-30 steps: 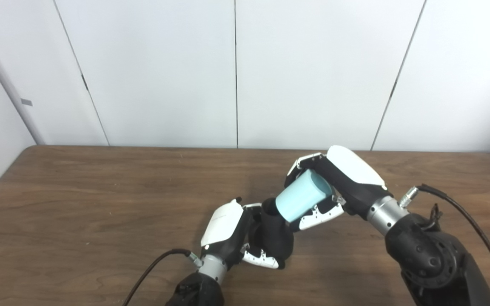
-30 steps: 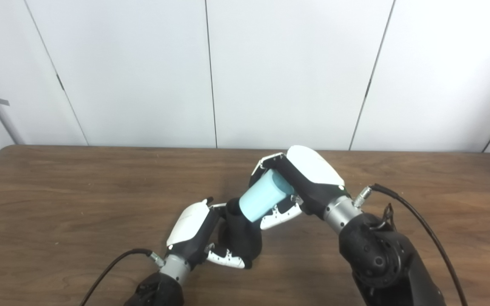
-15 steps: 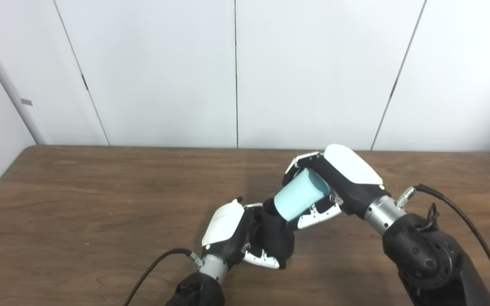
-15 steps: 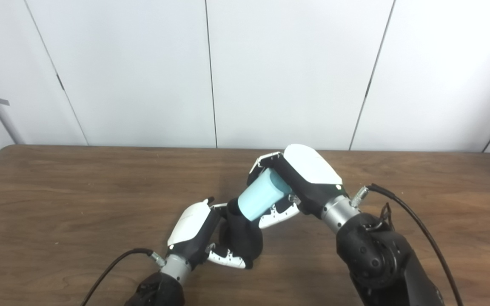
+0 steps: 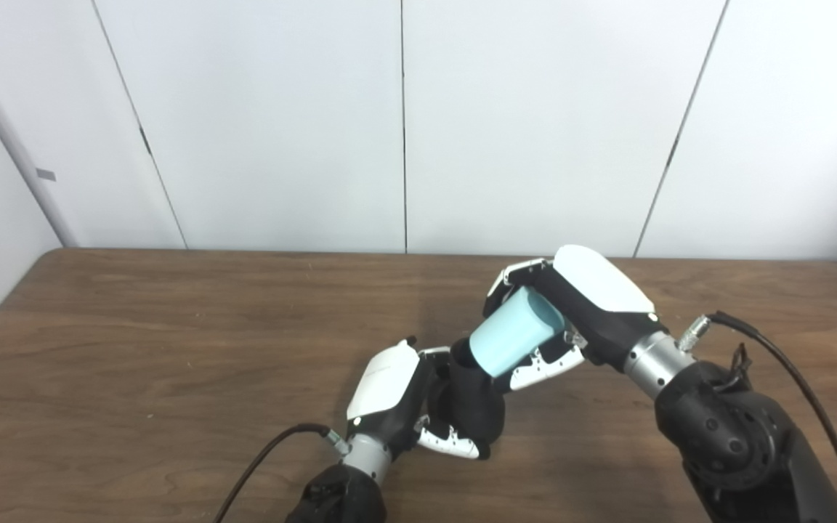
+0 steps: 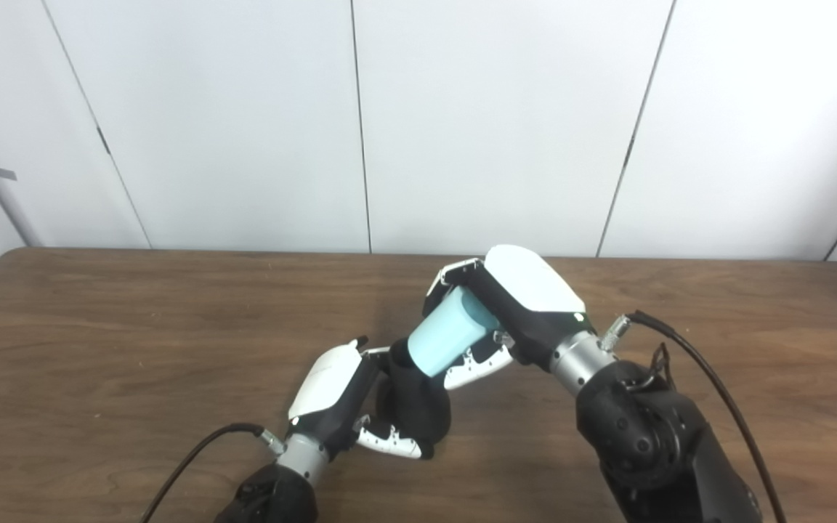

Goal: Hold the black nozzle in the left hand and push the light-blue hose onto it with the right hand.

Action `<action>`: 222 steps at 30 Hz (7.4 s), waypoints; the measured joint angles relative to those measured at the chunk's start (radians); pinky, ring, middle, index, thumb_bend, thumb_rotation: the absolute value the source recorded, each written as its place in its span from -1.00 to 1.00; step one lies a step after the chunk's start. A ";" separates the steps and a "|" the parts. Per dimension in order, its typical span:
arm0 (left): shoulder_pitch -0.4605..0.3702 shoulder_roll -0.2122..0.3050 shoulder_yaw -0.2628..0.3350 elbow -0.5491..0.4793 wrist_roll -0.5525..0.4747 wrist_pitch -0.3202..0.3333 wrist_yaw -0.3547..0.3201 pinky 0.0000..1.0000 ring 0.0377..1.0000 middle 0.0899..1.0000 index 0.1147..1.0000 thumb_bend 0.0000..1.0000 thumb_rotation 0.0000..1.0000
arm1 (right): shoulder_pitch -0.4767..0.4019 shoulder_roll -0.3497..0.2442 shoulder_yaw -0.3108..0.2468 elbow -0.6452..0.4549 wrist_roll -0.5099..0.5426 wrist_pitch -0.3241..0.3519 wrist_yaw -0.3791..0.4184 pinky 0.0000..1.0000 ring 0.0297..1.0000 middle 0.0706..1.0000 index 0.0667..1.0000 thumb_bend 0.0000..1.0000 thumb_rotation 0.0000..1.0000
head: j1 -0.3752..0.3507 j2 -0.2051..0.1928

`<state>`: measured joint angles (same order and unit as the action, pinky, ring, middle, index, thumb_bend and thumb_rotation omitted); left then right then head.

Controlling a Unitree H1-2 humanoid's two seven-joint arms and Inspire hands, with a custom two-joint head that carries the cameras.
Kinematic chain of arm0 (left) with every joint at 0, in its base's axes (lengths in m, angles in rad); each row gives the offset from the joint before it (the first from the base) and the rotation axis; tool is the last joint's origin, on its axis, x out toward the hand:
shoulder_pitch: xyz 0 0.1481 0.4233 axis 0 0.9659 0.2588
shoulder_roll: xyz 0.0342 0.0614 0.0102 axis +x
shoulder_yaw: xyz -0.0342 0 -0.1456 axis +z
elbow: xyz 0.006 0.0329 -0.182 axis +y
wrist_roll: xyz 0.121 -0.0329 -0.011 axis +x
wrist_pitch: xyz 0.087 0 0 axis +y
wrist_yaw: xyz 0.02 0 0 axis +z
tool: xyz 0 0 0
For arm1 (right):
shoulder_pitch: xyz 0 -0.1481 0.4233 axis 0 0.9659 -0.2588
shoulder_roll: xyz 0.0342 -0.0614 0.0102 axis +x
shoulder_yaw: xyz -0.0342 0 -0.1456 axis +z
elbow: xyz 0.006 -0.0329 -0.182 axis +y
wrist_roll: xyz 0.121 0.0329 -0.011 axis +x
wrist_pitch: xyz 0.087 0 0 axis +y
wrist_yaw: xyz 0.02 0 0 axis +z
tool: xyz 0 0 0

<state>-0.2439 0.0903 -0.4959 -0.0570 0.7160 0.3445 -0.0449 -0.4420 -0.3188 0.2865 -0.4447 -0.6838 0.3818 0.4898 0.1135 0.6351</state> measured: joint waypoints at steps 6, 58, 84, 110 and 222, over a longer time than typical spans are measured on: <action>-0.001 -0.002 -0.001 0.002 0.000 0.000 0.000 1.00 0.30 -0.10 -0.17 0.04 -1.00 | -0.003 0.000 0.000 0.000 0.000 0.001 0.005 -0.39 -0.20 -0.07 -0.02 -0.01 -1.00 | 0.000 0.002; -0.007 0.002 -0.030 -0.002 0.002 0.006 0.000 1.00 0.30 -0.13 -0.16 0.04 -1.00 | -0.100 -0.011 0.103 -0.025 -0.102 0.002 0.140 -0.41 -0.20 -0.07 -0.02 -0.01 -1.00 | 0.002 0.035; -0.003 -0.006 -0.044 -0.006 0.002 0.007 0.000 1.00 0.31 -0.12 -0.16 0.04 -1.00 | -0.315 -0.062 0.174 0.000 -0.137 0.060 0.507 -0.37 -0.15 -0.04 -0.13 0.00 -1.00 | 0.002 0.043; -0.001 -0.007 -0.045 -0.007 0.002 0.007 0.000 1.00 0.31 -0.10 -0.17 0.04 -1.00 | -0.273 -0.054 0.221 -0.043 -0.259 -0.027 0.490 -0.34 -0.19 -0.10 -0.11 0.00 -1.00 | -0.017 0.046; 0.004 -0.020 -0.047 0.004 -0.007 -0.017 0.000 1.00 0.30 -0.13 -0.16 0.04 -1.00 | -0.109 -0.088 -0.045 -0.084 -0.093 -0.352 0.176 0.66 0.82 0.77 0.76 0.36 0.41 | -0.020 0.063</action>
<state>-0.2402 0.0700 -0.5427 -0.0532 0.7086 0.3278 -0.0451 -0.5510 -0.4067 0.2413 -0.5289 -0.7768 0.0301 0.6656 0.0936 0.6980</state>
